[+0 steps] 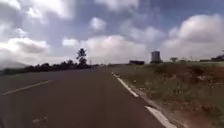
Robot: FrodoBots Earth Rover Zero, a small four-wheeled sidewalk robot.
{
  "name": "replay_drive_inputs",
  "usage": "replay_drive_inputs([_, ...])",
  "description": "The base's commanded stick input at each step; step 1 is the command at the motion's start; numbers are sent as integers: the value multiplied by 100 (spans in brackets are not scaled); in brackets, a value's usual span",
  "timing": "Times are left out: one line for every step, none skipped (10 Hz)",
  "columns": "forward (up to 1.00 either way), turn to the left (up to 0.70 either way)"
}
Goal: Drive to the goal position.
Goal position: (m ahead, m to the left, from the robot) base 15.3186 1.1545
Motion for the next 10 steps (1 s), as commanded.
replay_drive_inputs([100, 0])
replay_drive_inputs([100, 0])
replay_drive_inputs([100, 0])
replay_drive_inputs([100, 0])
replay_drive_inputs([100, 0])
replay_drive_inputs([100, 2])
replay_drive_inputs([100, 13])
replay_drive_inputs([100, 40])
replay_drive_inputs([100, 40])
replay_drive_inputs([100, 40])
